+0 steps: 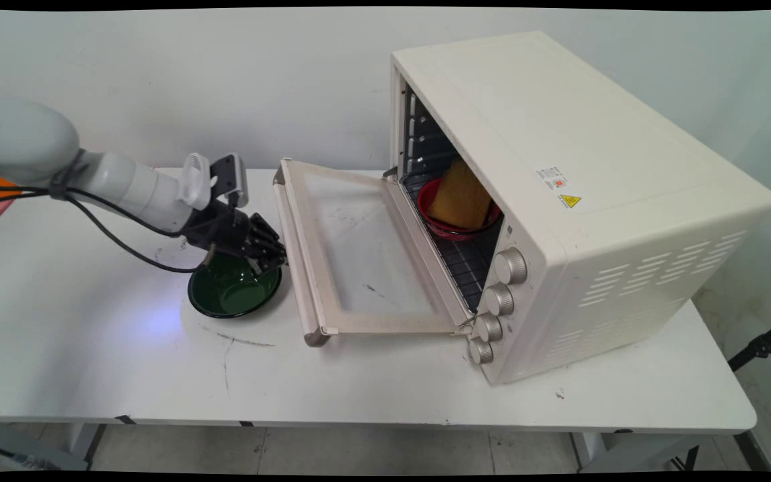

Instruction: Close the oven

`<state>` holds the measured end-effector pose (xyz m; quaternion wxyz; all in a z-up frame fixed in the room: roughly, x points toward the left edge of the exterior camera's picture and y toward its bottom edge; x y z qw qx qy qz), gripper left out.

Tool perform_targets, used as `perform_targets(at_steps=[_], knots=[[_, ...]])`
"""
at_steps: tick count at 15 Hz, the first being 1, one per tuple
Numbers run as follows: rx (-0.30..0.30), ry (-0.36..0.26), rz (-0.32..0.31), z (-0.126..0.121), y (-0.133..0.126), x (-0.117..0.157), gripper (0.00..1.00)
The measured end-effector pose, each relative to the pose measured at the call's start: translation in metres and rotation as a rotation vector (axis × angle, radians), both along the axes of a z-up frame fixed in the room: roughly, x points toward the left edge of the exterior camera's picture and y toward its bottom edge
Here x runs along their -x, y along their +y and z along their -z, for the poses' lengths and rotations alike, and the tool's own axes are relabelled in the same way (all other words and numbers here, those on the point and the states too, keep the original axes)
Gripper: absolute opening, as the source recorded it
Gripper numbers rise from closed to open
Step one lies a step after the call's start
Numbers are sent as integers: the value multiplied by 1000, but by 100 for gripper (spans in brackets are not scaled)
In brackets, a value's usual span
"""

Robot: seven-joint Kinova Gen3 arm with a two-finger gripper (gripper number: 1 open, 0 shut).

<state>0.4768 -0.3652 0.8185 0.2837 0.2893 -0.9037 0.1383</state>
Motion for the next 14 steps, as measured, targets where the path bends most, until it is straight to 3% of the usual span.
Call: perform_targets(at_steps=[7, 14], knots=[[12, 37, -38, 7, -12, 16, 0], [44, 108, -53, -19, -26, 36, 0]])
